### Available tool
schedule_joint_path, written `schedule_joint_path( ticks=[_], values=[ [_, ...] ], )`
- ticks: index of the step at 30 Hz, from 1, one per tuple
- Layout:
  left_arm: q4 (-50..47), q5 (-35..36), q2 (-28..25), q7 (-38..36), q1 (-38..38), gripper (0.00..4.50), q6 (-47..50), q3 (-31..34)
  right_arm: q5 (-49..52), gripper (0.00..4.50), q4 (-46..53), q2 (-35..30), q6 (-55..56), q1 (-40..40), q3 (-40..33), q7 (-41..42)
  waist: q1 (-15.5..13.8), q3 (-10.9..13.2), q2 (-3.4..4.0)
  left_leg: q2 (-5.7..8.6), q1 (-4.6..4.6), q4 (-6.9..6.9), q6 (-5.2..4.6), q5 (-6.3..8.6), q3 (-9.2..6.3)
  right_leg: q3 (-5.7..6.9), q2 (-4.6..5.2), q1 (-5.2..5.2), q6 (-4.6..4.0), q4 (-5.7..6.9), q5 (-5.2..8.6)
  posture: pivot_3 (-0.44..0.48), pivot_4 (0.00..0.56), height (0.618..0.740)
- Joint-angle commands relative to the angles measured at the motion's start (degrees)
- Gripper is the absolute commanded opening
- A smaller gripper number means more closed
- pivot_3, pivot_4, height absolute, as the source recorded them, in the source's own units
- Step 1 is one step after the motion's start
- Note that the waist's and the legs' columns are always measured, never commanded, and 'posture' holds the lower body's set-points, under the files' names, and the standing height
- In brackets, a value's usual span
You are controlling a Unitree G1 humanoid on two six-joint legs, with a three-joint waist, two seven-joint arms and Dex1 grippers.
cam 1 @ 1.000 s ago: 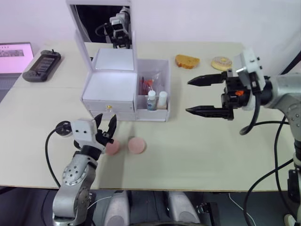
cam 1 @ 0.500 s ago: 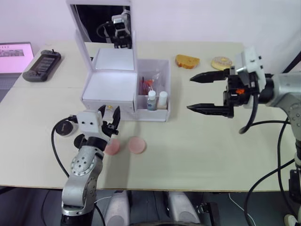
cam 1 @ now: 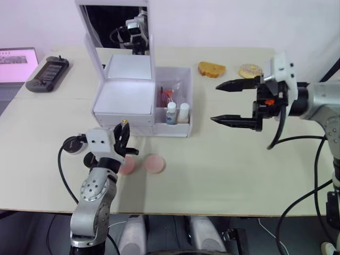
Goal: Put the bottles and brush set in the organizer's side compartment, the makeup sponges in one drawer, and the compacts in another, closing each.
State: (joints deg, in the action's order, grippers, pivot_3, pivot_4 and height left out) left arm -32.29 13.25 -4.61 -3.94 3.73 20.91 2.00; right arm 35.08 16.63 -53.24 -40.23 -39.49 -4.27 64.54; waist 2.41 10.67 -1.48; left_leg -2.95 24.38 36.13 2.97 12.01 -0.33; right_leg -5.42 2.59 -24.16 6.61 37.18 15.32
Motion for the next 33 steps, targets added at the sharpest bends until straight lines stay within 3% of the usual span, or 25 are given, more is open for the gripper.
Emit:
schedule_joint_path(
  ticks=[1, 9, 24, 27, 33],
  values=[
    [-1.6, 0.6, 0.2, -0.3, -0.6, 0.27, -1.0, 0.3, -0.1, 4.50, 1.7, -0.8, 0.9, -1.5, -0.6, -0.1, 0.0, 0.0, 0.00, 0.00, 0.00, 0.00, 0.00, 0.00, 0.00, 0.00, 0.00, 0.00, -0.01, 0.00, 0.00, 0.000, 0.150, 0.740],
    [-3.7, -1.1, -0.4, -0.3, 1.7, 0.27, -2.1, 0.4, 0.3, 4.50, 1.7, 0.0, 0.9, -2.2, 0.2, -0.4, 0.1, 0.0, 0.00, 0.00, 0.00, -0.01, 0.00, 0.00, 0.00, 0.00, 0.00, 0.00, -0.02, 0.00, 0.01, 0.000, 0.150, 0.740],
    [-16.4, 1.3, -2.5, -2.6, 15.3, 0.27, -0.6, -0.3, 0.5, 4.50, 0.3, 1.9, 1.9, -2.9, 1.9, 1.0, 0.3, 0.0, -0.01, -0.01, 0.01, -0.04, -0.02, 0.01, 0.02, -0.01, 0.01, -0.05, -0.08, -0.06, 0.05, 0.000, 0.150, 0.740],
    [-20.9, 3.6, -2.5, -3.3, 21.7, 0.27, -1.1, 0.6, -0.2, 4.50, -1.0, 2.6, 2.6, -3.3, 2.9, 1.5, 1.1, 0.0, -0.11, -0.01, 0.04, -0.04, -0.05, 0.03, 0.03, -0.02, 0.01, -0.10, -0.08, -0.10, 0.05, 0.000, 0.150, 0.740],
    [-23.9, 3.4, -3.2, -2.6, 25.0, 0.27, -0.9, 0.1, -0.3, 4.50, -1.8, 3.8, 3.1, -3.4, 3.9, 2.1, 1.7, 0.0, -0.10, 0.01, 0.08, -0.02, -0.67, 0.41, 0.24, -0.17, 0.05, -0.12, 0.07, -0.23, 0.11, 0.000, 0.150, 0.740]
  ],
)
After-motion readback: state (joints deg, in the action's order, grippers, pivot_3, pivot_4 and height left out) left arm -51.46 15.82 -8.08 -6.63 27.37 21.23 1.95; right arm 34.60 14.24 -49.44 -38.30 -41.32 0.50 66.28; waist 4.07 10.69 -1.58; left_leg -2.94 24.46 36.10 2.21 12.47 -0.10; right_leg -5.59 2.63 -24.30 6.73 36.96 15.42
